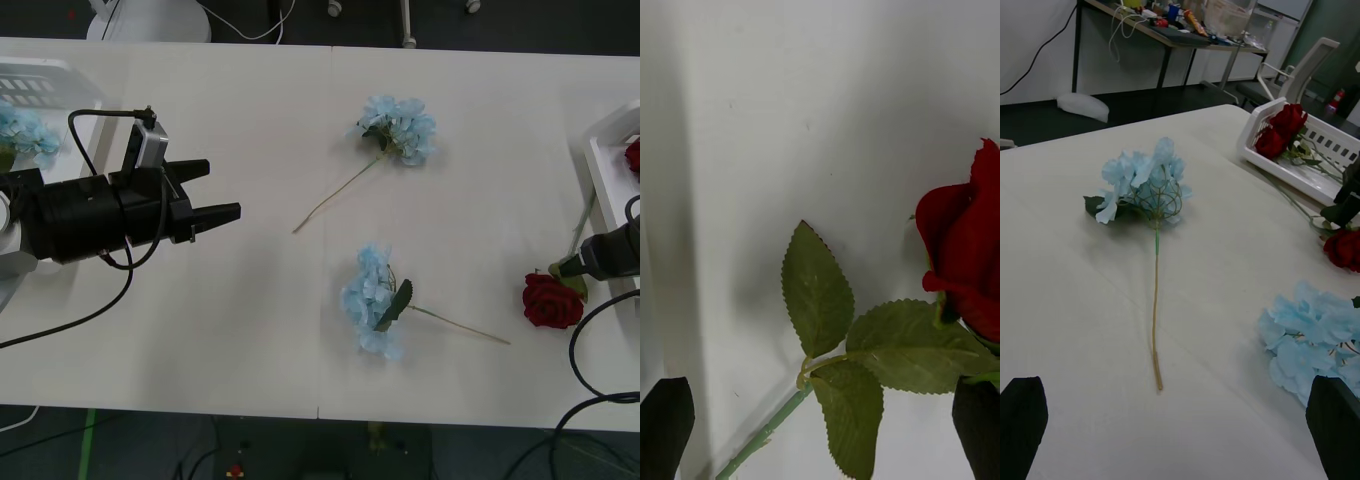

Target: Put the red flowers into the right box and the blue flowers into the left box

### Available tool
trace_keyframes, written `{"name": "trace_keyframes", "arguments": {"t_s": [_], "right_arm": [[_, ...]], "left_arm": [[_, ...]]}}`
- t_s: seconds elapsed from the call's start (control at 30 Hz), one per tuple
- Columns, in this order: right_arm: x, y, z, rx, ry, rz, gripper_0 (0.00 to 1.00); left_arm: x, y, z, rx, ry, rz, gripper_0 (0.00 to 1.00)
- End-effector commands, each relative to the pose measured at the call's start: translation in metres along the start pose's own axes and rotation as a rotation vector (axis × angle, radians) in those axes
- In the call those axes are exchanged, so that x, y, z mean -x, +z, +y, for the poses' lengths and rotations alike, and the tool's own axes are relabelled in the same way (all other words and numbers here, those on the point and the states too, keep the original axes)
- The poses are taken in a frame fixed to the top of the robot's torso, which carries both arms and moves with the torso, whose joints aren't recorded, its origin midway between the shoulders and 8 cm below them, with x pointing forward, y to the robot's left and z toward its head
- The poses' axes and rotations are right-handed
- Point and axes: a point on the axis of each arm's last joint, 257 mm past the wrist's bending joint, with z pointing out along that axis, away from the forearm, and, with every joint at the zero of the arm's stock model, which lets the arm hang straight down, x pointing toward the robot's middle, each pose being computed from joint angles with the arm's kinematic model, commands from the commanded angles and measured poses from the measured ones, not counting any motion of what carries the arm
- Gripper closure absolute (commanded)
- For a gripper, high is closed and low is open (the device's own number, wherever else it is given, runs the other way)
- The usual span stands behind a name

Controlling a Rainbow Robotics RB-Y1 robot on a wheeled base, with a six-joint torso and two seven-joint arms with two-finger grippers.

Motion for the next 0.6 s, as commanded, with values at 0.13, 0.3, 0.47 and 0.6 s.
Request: {"name": "trace_keyframes", "arguments": {"t_s": [0.13,0.3,0.47,0.6], "right_arm": [[-0.030,-0.011,-0.013,-0.015,-0.042,0.049,0.00],[-0.034,-0.008,-0.019,-0.017,-0.028,0.048,0.00],[-0.031,0.000,-0.022,-0.002,-0.021,0.045,0.00],[-0.031,0.004,-0.028,-0.023,-0.006,0.057,0.00]], "left_arm": [[0.003,0.004,-0.011,-0.012,-0.025,-0.026,0.00],[0.004,0.004,-0.012,-0.014,-0.024,-0.029,0.00],[0.006,0.009,-0.015,-0.020,-0.031,-0.044,0.00],[0.006,0.013,-0.018,-0.023,-0.049,-0.056,0.00]]}}
